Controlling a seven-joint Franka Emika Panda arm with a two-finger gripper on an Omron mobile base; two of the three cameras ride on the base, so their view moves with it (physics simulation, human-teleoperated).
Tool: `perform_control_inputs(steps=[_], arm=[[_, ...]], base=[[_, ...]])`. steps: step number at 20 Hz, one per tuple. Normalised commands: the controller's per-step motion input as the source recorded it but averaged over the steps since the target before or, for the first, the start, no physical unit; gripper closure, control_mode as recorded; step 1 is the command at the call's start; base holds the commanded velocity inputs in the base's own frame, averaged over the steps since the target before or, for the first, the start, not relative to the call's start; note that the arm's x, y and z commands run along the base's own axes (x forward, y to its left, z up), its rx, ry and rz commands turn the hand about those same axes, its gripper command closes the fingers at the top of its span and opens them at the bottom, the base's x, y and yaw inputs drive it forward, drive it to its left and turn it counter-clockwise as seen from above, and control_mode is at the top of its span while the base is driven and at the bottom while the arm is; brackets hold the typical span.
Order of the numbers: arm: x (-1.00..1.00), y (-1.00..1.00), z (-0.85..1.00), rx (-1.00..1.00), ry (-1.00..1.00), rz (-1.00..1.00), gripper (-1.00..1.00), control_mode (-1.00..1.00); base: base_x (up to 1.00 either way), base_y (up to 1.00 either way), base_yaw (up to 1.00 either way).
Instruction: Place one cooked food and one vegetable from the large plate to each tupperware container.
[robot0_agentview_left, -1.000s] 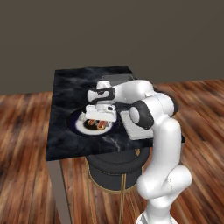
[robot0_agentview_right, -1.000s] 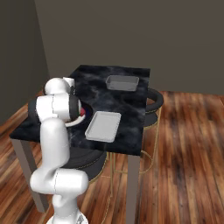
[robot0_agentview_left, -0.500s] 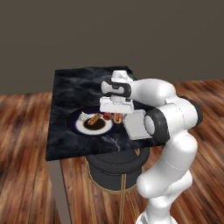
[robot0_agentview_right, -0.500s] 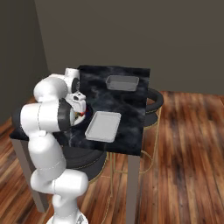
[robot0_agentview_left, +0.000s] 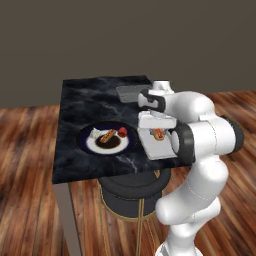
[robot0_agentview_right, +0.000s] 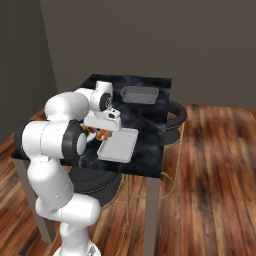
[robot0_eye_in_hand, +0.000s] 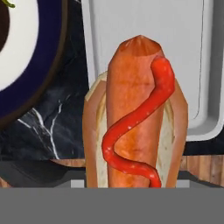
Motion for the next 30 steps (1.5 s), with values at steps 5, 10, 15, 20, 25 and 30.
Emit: perform_control_inputs(steps=[5,10,15,20,25,30], arm=[[0.10,-0.38,-0.13,0.00,0.00,0.05,1.00,-1.00],[0.12,0.00,-0.46,0.00,0.00,0.00,1.00,-1.00],[0.41,0.01,-0.42,0.00,-0.01,0.00,1.00,-1.00],[0.49,0.05,-0.46,0.00,0.00,0.00,1.00,-1.00],[0.44,0.00,-0.30,0.01,0.00,0.00,1.00,-1.00],[0.33,0.04,-0.35,0.02,0.00,0.00,1.00,-1.00]], base=[[0.00,0.00,0.00],[0.00,0.00,0.00],[0.00,0.00,0.00],[0.00,0.00,0.00],[0.00,0.00,0.00],[0.00,0.00,0.00]])
